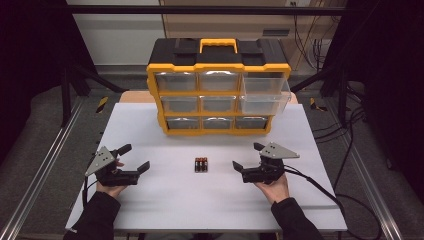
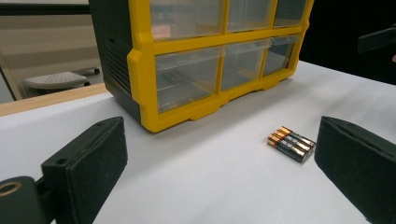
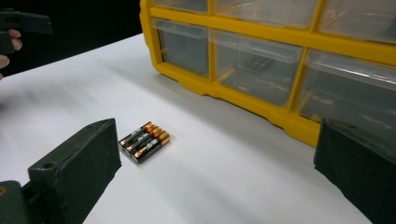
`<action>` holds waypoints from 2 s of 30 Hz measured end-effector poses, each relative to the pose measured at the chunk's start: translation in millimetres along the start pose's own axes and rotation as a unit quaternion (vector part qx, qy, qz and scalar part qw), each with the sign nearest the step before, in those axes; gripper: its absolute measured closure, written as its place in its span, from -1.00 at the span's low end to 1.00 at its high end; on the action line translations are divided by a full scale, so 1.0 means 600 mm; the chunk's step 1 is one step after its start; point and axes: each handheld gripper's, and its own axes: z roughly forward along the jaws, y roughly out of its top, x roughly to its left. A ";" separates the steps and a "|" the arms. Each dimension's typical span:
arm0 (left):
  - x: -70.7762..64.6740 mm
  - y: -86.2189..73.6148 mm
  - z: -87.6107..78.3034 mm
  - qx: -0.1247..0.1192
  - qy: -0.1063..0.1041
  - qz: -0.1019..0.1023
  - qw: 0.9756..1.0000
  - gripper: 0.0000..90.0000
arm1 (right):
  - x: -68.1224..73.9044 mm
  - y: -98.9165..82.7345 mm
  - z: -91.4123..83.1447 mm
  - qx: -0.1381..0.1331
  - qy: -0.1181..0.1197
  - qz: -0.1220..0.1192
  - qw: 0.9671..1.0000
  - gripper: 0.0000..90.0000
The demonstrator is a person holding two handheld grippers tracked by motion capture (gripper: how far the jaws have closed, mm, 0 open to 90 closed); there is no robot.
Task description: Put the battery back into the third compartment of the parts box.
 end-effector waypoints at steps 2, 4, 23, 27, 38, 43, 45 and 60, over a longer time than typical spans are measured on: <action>0.000 0.000 0.000 0.001 0.001 0.000 1.000 -0.96 | 0.005 0.002 0.005 0.002 0.003 0.001 1.000 -0.98; -0.001 0.000 0.001 0.001 0.000 0.001 1.000 -0.96 | 0.009 0.006 0.009 0.000 0.005 0.003 1.000 -0.98; 0.000 -0.001 0.002 0.006 0.004 0.002 1.000 -0.96 | 0.048 0.017 0.078 0.040 0.007 -0.006 0.999 -0.96; -0.001 -0.001 0.002 0.007 0.004 0.003 1.000 -0.96 | 0.055 0.016 0.093 0.054 0.001 -0.014 0.998 -0.96; -0.001 -0.001 0.002 0.006 0.004 0.002 1.000 -0.96 | 0.065 0.013 0.136 0.076 -0.002 -0.012 0.997 -0.95; -0.001 -0.001 0.003 0.007 0.004 0.003 1.000 -0.96 | 0.068 0.007 0.158 0.101 -0.009 -0.017 0.995 -0.94; -0.001 -0.001 0.002 0.007 0.005 0.004 1.000 -0.96 | 0.070 0.005 0.167 0.107 -0.012 -0.024 0.994 -0.93; -0.001 -0.001 0.002 0.006 0.005 0.003 1.000 -0.96 | 0.070 -0.013 0.207 0.159 -0.009 -0.008 0.987 -0.63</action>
